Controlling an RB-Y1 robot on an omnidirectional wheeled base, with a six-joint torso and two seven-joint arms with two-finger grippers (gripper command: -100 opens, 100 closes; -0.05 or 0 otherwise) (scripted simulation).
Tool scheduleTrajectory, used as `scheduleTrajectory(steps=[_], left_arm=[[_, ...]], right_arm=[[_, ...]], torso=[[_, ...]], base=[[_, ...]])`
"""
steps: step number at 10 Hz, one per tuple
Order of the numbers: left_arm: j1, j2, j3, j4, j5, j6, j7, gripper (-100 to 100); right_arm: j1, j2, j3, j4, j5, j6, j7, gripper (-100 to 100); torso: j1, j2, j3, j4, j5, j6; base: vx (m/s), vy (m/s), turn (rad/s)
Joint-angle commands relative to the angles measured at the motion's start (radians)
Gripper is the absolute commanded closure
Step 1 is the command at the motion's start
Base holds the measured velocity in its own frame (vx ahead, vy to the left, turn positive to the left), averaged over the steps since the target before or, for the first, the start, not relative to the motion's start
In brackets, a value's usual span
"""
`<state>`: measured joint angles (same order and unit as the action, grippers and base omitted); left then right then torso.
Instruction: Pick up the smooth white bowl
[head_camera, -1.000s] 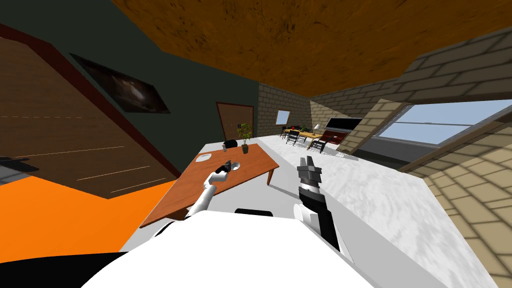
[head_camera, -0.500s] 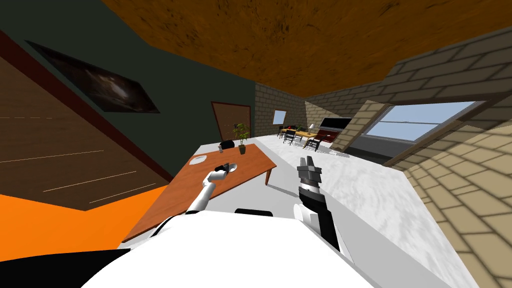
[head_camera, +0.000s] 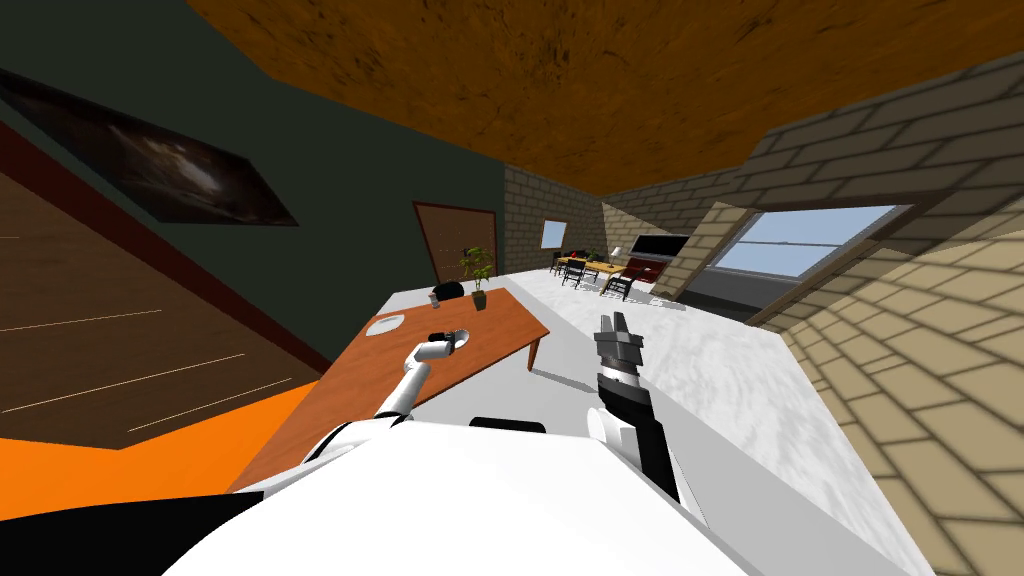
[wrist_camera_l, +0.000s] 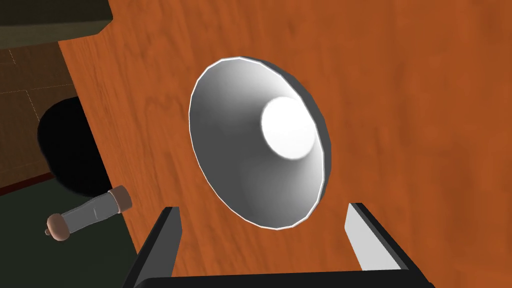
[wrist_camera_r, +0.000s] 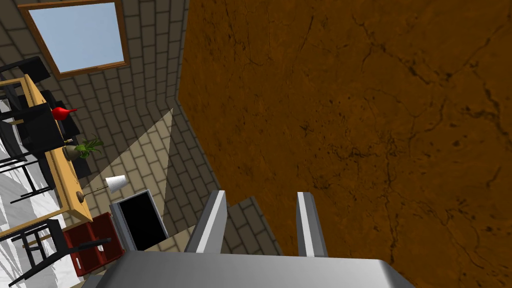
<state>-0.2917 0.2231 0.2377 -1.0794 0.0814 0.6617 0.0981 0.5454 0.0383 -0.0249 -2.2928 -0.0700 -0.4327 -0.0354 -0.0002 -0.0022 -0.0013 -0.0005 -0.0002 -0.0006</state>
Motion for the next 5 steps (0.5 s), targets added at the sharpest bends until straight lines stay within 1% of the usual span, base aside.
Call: scheduleTrajectory(steps=[1, 3, 5], left_arm=[[-0.010, 0.006, 0.018, 0.031, 0.005, 0.050, -0.008, -100], [-0.027, 0.014, 0.038, 0.082, 0.009, 0.093, -0.016, -100], [-0.033, 0.017, 0.050, 0.121, 0.012, 0.124, -0.020, -100]], right_arm=[[0.000, 0.000, 0.000, 0.000, 0.000, 0.000, 0.000, 0], [0.000, 0.000, 0.000, 0.000, 0.000, 0.000, 0.000, 0], [0.000, 0.000, 0.000, 0.000, 0.000, 0.000, 0.000, 0]], torso=[[0.000, 0.000, 0.000, 0.000, 0.000, 0.000], [0.001, -0.002, -0.001, 0.000, 0.000, 0.000], [0.001, -0.002, -0.001, 0.000, 0.000, 0.000]], base=[[0.055, 0.004, -0.120], [0.068, 0.015, -0.085], [0.061, 0.019, -0.059]])
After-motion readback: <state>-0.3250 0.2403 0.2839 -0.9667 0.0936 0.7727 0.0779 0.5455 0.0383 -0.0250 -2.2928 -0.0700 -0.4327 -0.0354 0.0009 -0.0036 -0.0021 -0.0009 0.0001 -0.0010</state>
